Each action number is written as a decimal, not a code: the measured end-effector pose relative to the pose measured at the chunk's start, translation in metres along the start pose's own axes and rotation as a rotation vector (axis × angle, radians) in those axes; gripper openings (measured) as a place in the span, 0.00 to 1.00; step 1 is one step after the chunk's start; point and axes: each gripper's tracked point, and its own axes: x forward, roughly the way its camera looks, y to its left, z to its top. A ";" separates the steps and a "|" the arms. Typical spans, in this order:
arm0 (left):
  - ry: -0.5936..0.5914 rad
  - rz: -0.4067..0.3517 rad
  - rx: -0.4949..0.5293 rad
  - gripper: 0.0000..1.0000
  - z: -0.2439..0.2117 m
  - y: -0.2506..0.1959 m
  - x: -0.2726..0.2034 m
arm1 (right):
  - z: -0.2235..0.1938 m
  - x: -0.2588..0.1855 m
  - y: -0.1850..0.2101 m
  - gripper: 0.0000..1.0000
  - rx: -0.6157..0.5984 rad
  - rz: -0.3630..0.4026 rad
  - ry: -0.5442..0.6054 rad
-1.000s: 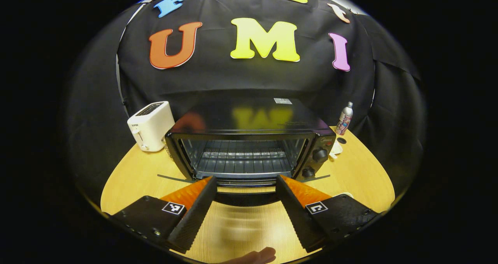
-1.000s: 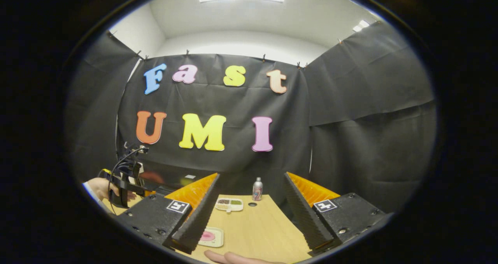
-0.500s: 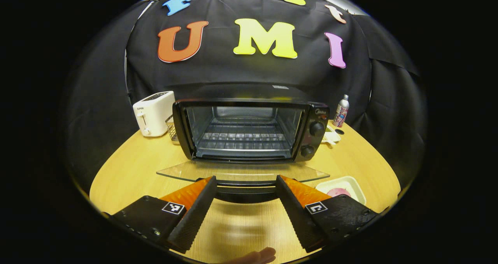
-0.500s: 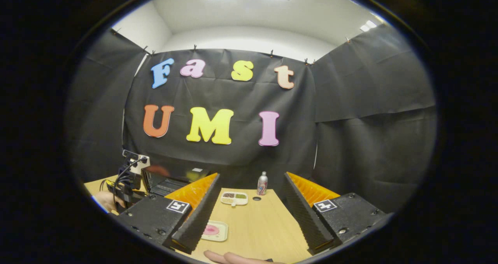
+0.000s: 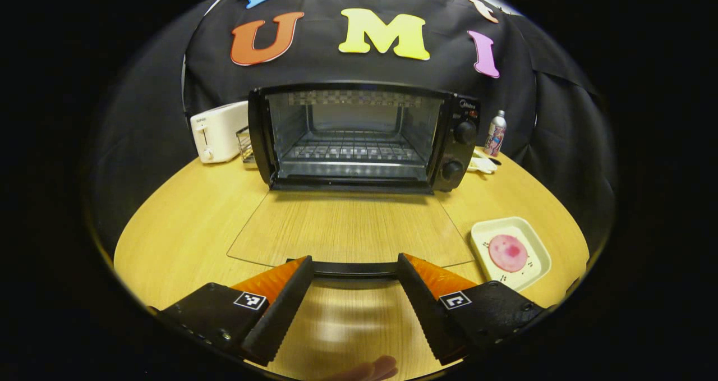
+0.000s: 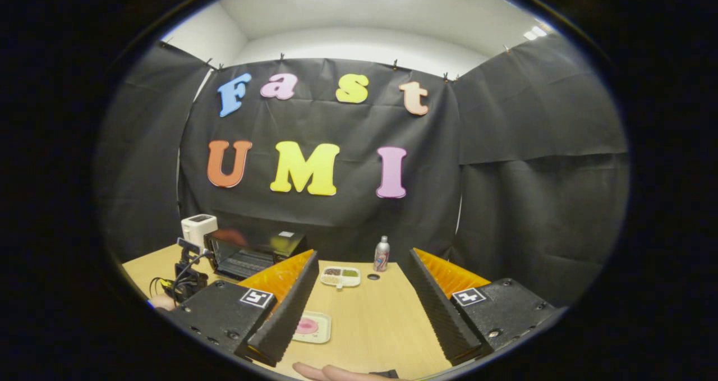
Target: Open the electric oven with the left hand, put the food in, and close the electric oven.
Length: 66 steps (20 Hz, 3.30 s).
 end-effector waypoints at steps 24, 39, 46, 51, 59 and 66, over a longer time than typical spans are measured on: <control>-0.546 0.006 -0.004 0.96 0.139 -0.004 -0.223 | -0.221 0.144 0.040 1.00 0.126 0.180 0.938; -0.638 0.058 0.052 0.95 0.150 -0.002 -0.292 | -0.349 0.165 0.088 0.03 0.264 0.483 1.420; -0.617 0.053 0.074 0.95 0.149 -0.023 -0.289 | -0.345 0.164 0.088 0.02 0.386 0.537 1.392; -0.625 0.012 0.090 0.94 0.149 -0.039 -0.304 | -0.346 0.146 0.072 0.04 0.515 0.542 1.386; -0.625 -0.032 0.079 0.94 0.141 -0.038 -0.328 | -0.326 0.137 0.045 0.01 0.685 0.539 1.325; -0.617 -0.019 0.073 0.95 0.133 -0.020 -0.331 | -0.280 0.131 0.046 0.04 0.593 0.530 1.271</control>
